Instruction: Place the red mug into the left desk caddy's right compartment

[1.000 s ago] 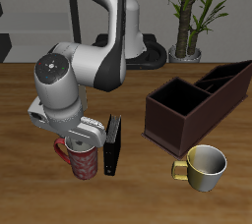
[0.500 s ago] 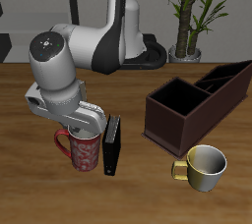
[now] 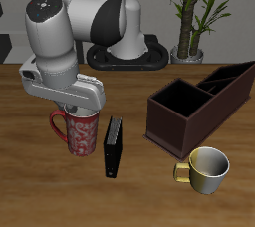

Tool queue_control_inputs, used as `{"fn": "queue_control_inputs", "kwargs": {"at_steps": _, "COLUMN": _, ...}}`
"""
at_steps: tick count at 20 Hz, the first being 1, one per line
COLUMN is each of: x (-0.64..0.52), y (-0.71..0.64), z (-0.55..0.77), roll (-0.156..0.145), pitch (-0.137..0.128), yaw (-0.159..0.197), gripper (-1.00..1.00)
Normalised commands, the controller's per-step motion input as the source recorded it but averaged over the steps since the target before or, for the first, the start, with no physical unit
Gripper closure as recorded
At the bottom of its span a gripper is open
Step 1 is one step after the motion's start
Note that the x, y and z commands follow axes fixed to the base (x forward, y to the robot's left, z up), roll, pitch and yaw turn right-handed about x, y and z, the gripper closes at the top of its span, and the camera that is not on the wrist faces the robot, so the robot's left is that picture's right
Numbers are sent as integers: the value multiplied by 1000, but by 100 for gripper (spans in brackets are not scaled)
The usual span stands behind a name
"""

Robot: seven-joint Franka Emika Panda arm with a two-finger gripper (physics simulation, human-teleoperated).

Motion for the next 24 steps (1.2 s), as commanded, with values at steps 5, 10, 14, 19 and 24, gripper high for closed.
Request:
{"fn": "queue_control_inputs", "kwargs": {"at_steps": 5, "x": -326, "y": -72, "z": 676, "roll": -28, "pitch": -85, "yaw": 36, "gripper": 100}}
{"fn": "queue_control_inputs", "kwargs": {"at_steps": 10, "x": -313, "y": -94, "z": 535, "roll": -36, "pitch": -41, "yaw": 10, "gripper": 100}}
{"fn": "queue_control_inputs", "kwargs": {"at_steps": 14, "x": -379, "y": 48, "z": 452, "roll": -6, "pitch": -37, "yaw": 27, "gripper": 100}}
{"fn": "queue_control_inputs", "kwargs": {"at_steps": 19, "x": -283, "y": 93, "z": 239, "roll": -18, "pitch": 2, "yaw": 17, "gripper": 100}}
{"fn": "queue_control_inputs", "kwargs": {"at_steps": 24, "x": -530, "y": 327, "z": 330, "roll": 4, "pitch": -45, "yaw": 41, "gripper": 100}}
